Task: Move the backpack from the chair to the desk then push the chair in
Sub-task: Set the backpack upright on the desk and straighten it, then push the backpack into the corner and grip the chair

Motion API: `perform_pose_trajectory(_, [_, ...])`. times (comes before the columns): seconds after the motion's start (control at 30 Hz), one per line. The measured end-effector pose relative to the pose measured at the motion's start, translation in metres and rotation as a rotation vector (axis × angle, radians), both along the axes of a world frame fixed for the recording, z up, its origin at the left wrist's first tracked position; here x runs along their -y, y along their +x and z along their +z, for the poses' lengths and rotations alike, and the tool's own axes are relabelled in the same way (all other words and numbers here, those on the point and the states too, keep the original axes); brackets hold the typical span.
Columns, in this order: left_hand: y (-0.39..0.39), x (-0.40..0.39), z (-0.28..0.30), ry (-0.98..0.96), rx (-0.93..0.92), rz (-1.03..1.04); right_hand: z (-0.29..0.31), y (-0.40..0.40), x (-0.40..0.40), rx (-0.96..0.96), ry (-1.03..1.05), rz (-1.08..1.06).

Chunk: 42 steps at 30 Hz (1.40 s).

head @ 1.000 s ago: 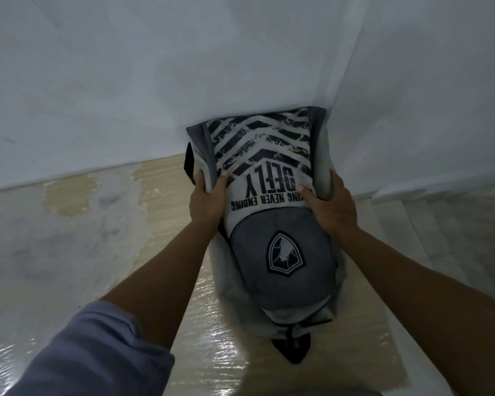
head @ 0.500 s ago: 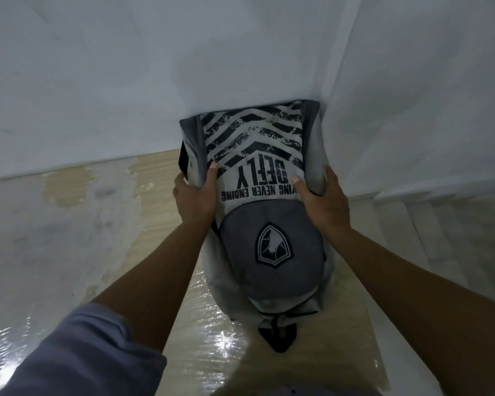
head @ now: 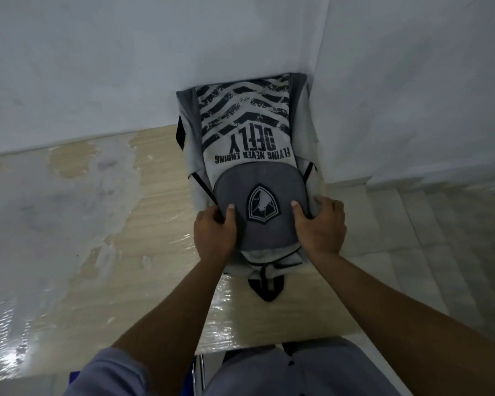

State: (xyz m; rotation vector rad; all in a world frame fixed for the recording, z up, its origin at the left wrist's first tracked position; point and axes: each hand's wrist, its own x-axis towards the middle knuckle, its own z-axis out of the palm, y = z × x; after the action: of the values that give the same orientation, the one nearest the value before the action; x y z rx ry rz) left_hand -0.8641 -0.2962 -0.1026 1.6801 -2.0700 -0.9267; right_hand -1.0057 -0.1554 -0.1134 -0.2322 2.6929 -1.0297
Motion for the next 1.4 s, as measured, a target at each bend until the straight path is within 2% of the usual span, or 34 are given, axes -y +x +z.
perform_pose_trajectory(0.1, [-0.006,-0.008,0.007,0.143,-0.125,0.088,-0.003,0.008,-0.001,0.161,0.002,-0.009])
perform_pose_trajectory(0.2, [-0.008,-0.006,0.018,0.124,-0.157,0.098,0.002,0.000,-0.003,0.299,-0.127,-0.041])
perform_pose_trajectory(0.43, [-0.001,-0.003,0.043,-0.009,-0.176,0.048,0.017,-0.006,-0.016,0.161,-0.260,-0.039])
perform_pose_trajectory(0.7, [0.024,-0.011,0.064,-0.083,-0.159,-0.035,0.041,0.016,-0.032,0.132,-0.236,0.032])
perform_pose_trajectory(0.83, [0.056,-0.032,0.077,-0.185,-0.102,-0.197,0.069,0.042,-0.046,0.042,-0.180,0.114])
perform_pose_trajectory(1.03, [0.125,-0.069,0.122,-0.406,-0.021,-0.402,0.115,0.117,-0.072,-0.199,-0.133,0.326])
perform_pose_trajectory(1.2, [0.187,-0.100,0.161,-0.580,0.051,-0.457,0.155,0.175,-0.094,-0.408,-0.085,0.466])
perform_pose_trajectory(1.4, [0.271,-0.142,0.195,-0.663,0.127,-0.434,0.182,0.247,-0.121,-0.516,-0.120,0.589])
